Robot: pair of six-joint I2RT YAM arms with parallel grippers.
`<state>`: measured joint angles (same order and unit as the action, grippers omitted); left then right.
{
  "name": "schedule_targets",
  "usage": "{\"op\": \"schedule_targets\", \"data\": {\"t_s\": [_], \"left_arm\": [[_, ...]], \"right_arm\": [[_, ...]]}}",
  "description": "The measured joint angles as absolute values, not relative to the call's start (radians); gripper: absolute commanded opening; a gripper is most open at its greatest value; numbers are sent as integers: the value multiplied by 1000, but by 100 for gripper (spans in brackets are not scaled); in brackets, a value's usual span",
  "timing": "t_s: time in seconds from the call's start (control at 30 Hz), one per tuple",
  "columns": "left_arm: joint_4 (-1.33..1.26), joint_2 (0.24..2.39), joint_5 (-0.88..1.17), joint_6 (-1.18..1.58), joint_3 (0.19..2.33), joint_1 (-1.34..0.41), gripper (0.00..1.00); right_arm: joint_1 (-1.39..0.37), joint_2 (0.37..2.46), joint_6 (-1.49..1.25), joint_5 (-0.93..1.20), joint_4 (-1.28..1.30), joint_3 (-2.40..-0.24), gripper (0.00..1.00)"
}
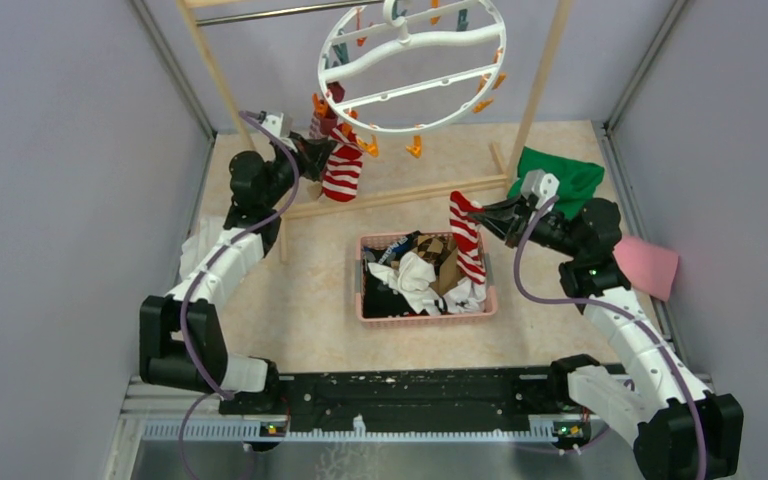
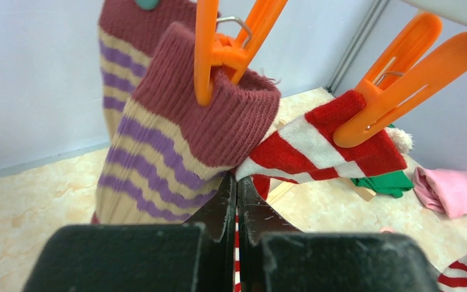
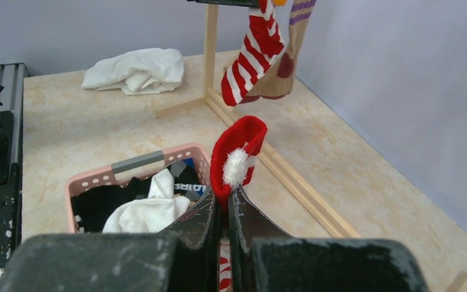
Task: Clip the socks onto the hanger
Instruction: Rotate the hanger at the clothesline.
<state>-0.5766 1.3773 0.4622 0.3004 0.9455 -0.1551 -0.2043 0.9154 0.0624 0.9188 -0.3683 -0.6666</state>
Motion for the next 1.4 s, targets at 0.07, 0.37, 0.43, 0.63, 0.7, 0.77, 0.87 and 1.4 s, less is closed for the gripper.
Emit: {"op": "schedule_targets", "data": {"t_s": [0.07, 0.37, 0.43, 0.63, 0.7, 0.77, 0.87, 1.4], "left_arm": [[-573, 1384, 466, 305, 952, -141, 0], [-544, 1423, 479, 333, 1005, -111, 0], [-543, 1433, 479, 345, 1017, -107, 1], [-533, 1478, 477, 390, 1057, -104, 1], [-506, 1490, 463, 399, 1076, -103, 1], [-484, 1498, 451, 408, 1092, -102, 1], [-471, 1499, 448, 426, 1097, -99, 6], [-439, 1391, 485, 560, 1048, -99, 53]], "right_arm": [[-204, 915, 55, 923, -381, -661, 0], [-204, 912, 17, 945, -415, -633, 0], [-204, 912, 6, 949, -424, -633, 0], [-204, 910, -23, 960, -436, -628, 0], [-204, 910, -28, 962, -441, -628, 0], [-205, 910, -31, 963, -444, -628, 0], [-204, 910, -37, 966, -449, -628, 0], [-205, 911, -49, 970, -470, -615, 0]]}}
